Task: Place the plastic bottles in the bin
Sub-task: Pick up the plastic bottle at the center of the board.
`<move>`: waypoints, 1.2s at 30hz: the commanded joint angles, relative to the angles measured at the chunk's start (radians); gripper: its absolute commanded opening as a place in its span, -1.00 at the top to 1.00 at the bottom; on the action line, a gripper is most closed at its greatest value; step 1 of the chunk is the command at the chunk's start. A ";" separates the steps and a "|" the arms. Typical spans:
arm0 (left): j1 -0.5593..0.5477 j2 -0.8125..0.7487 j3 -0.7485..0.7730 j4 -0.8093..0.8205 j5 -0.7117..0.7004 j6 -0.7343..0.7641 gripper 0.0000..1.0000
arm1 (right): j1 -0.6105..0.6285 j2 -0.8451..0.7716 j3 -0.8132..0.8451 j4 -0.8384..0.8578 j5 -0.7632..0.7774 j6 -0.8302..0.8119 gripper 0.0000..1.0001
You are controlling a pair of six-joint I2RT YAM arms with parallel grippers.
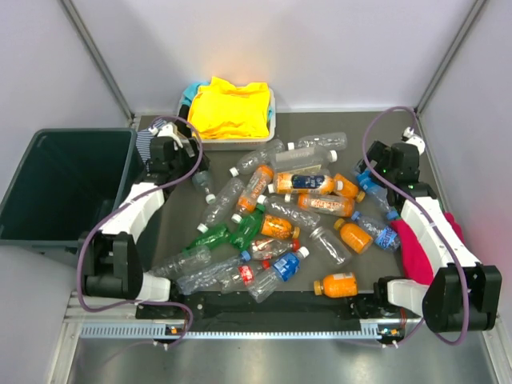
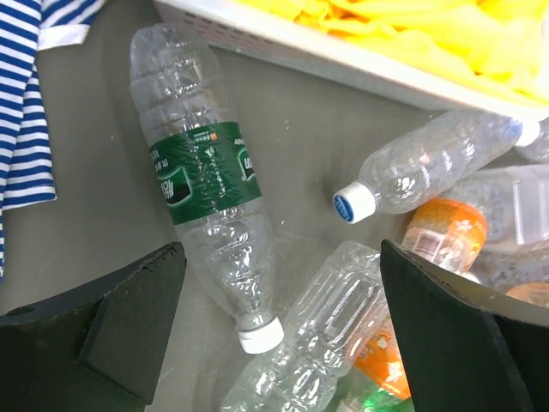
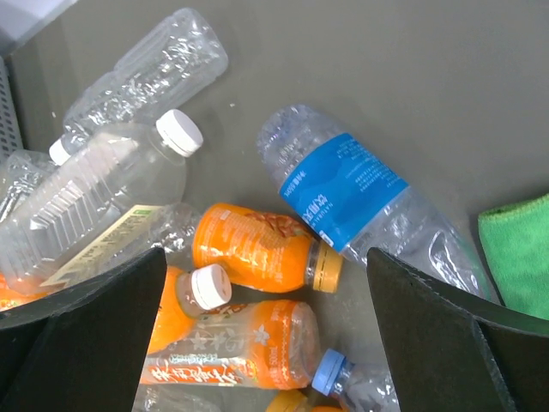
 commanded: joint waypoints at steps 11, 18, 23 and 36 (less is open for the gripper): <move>0.001 -0.185 0.039 0.071 0.041 0.017 -0.98 | -0.014 -0.039 0.123 -0.137 -0.033 0.052 -0.98; -0.082 -0.085 0.153 -0.059 0.153 0.112 -0.97 | -0.014 -0.051 0.181 -0.334 -0.036 0.109 -0.97; -0.254 0.004 0.199 -0.119 0.039 0.151 -0.98 | -0.014 -0.062 0.137 -0.432 -0.064 0.189 -0.97; -0.453 0.152 0.314 -0.039 0.237 0.265 -0.98 | -0.014 -0.079 0.013 -0.415 -0.199 0.229 -0.97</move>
